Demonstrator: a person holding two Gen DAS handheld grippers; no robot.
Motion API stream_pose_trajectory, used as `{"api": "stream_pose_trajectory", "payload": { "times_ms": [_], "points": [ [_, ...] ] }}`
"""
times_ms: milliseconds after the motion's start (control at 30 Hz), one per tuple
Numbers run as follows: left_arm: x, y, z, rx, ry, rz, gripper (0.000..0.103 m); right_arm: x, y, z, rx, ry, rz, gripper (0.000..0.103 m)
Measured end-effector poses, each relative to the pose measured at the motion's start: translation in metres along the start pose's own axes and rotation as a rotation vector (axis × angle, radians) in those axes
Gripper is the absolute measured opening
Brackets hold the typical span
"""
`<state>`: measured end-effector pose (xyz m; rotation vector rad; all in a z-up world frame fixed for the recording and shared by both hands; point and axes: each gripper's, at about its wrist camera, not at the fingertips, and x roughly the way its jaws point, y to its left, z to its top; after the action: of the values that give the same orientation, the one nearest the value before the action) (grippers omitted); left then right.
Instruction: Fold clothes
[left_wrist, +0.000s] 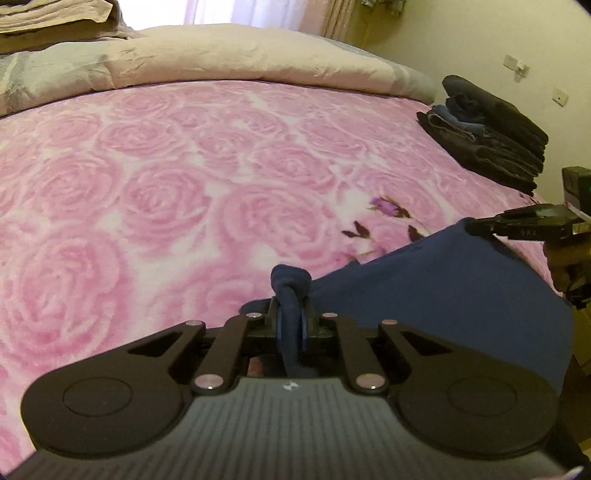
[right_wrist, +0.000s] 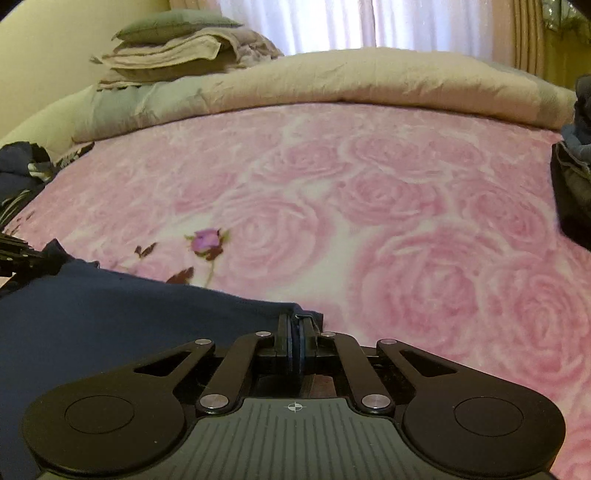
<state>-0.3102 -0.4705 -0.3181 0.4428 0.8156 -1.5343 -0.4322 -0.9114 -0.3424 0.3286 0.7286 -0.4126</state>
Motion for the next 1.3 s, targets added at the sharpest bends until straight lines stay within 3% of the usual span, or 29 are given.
{"api": "stream_pose_trajectory", "payload": {
  "times_ms": [167,233,267,300,433,500,633,733,833,1000,1033,1100,1233,1300],
  "points": [
    [0.003,0.001,0.005,-0.027,0.024,0.007,0.012,-0.01,0.0,0.0,0.02,0.008,-0.016,0.002],
    [0.002,0.003,0.006,-0.04,0.029,0.013,0.015,-0.024,0.007,0.0,-0.013,0.002,-0.07,0.03],
    [0.002,0.004,0.007,-0.047,0.033,0.018,0.016,-0.032,0.013,-0.001,-0.028,-0.018,-0.105,0.061],
    [0.002,0.005,0.008,-0.054,0.037,0.023,0.017,-0.041,0.018,-0.001,-0.043,-0.039,-0.14,0.067],
    [0.002,0.003,0.012,-0.047,0.041,0.048,0.019,-0.087,0.049,-0.012,-0.032,-0.1,-0.078,0.066],
    [-0.001,0.003,0.016,-0.052,0.033,0.071,0.026,-0.107,0.074,-0.021,-0.02,-0.132,0.009,0.066],
    [-0.021,0.009,0.029,-0.063,-0.01,0.106,0.024,-0.111,0.133,-0.043,-0.053,-0.123,0.191,0.066],
    [-0.053,0.001,0.034,0.017,-0.047,0.136,0.02,-0.083,0.163,-0.062,-0.141,-0.047,0.189,0.066],
    [-0.089,-0.02,0.02,0.146,-0.041,0.085,0.02,-0.065,0.168,-0.075,-0.205,-0.054,0.152,0.066],
    [-0.119,-0.071,-0.041,0.35,0.005,-0.07,0.021,-0.066,0.166,-0.074,-0.192,-0.056,0.15,0.066],
    [-0.115,-0.081,-0.057,0.391,0.037,-0.077,0.021,-0.066,0.166,-0.074,-0.192,-0.059,0.147,0.066],
    [-0.105,-0.091,-0.08,0.445,0.064,-0.018,0.021,-0.07,0.162,-0.075,-0.188,-0.067,0.13,0.066],
    [-0.096,-0.081,-0.09,0.339,0.031,-0.001,0.021,-0.083,0.15,-0.078,-0.182,-0.069,0.075,0.066],
    [-0.097,-0.084,-0.091,0.349,0.028,0.015,0.021,-0.093,0.147,-0.078,-0.172,-0.07,0.037,0.066]
  ]
}}
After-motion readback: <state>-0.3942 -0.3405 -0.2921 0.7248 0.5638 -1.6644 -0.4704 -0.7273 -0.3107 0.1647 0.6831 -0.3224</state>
